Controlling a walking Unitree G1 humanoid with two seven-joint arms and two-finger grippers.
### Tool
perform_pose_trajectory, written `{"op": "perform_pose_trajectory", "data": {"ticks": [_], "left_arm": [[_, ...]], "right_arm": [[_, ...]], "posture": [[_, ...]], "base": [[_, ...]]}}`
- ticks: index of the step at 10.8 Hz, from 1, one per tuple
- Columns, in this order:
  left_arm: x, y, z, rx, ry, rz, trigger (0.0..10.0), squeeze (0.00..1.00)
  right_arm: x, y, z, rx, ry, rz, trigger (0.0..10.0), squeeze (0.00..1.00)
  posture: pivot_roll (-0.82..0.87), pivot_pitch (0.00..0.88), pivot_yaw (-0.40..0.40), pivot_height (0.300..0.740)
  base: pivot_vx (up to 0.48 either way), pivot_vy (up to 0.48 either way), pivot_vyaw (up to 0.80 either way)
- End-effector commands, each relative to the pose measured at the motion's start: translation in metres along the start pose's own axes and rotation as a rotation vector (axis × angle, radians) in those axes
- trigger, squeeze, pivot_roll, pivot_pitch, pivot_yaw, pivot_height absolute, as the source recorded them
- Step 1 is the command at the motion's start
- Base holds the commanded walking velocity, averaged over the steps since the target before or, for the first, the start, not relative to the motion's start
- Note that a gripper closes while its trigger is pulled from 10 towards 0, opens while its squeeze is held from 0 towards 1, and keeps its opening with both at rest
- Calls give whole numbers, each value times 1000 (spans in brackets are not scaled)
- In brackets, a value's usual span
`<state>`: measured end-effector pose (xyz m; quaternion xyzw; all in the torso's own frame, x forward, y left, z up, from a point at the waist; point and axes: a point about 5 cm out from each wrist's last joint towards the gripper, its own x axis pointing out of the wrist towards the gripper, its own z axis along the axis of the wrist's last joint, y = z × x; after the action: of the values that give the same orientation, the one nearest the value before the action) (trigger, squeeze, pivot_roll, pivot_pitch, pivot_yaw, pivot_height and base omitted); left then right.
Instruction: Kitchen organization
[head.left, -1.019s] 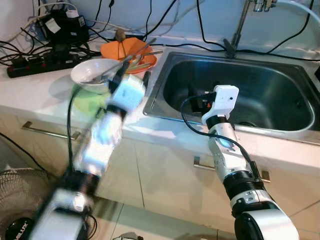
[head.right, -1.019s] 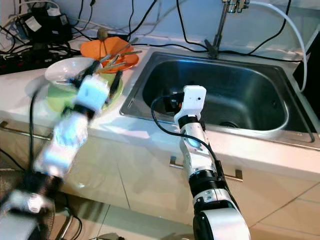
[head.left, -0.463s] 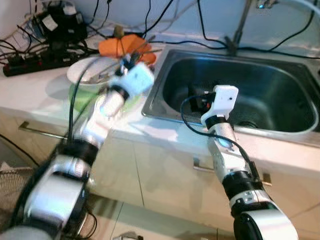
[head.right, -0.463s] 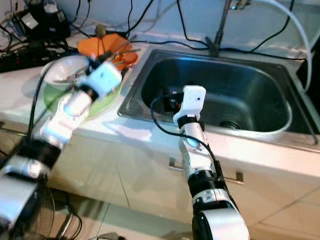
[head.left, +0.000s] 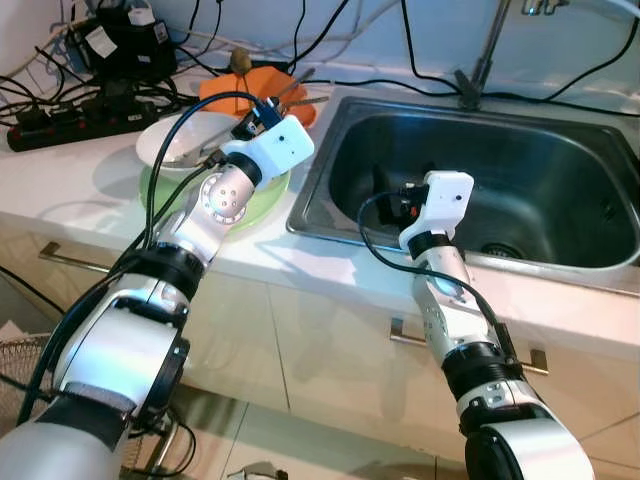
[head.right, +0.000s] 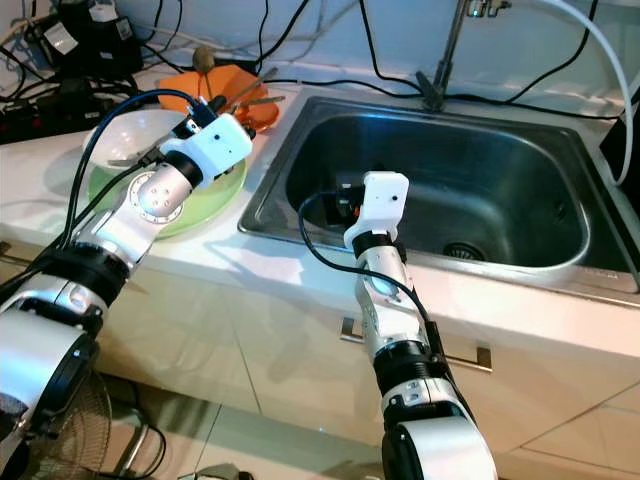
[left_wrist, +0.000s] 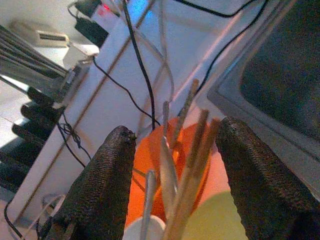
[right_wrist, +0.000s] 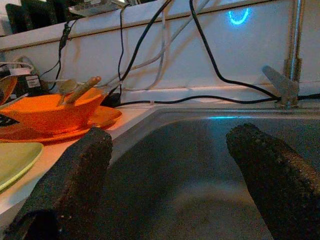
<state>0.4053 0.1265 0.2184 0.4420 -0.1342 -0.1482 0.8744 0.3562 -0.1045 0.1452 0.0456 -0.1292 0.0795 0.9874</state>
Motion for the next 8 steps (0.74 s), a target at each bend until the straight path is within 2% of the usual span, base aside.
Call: {"op": "perform_pose_trajectory", "data": {"ticks": [1,2,3,8], "left_arm": [[5,1,5,37,4,-10,10000,0],[5,0,4,49,9,-16,8039,0],[6,-2,4,54,9,-18,0,0],[7,-3,6,94,1,-15,0,0]], "right_arm": [[-1,-1,0,6,2,-12,10000,0],[-1,-1,0,6,1,-13,10000,0],[-1,-2,0,6,1,-16,10000,0],[-2,-2,-1,8,4,-22,10000,0]], "posture": [[71,43,42,740],[68,43,45,740],[69,42,46,740],[67,39,47,740]], "base": [[0,0,0],[0,0,0],[0,0,0],[0,0,0]]}}
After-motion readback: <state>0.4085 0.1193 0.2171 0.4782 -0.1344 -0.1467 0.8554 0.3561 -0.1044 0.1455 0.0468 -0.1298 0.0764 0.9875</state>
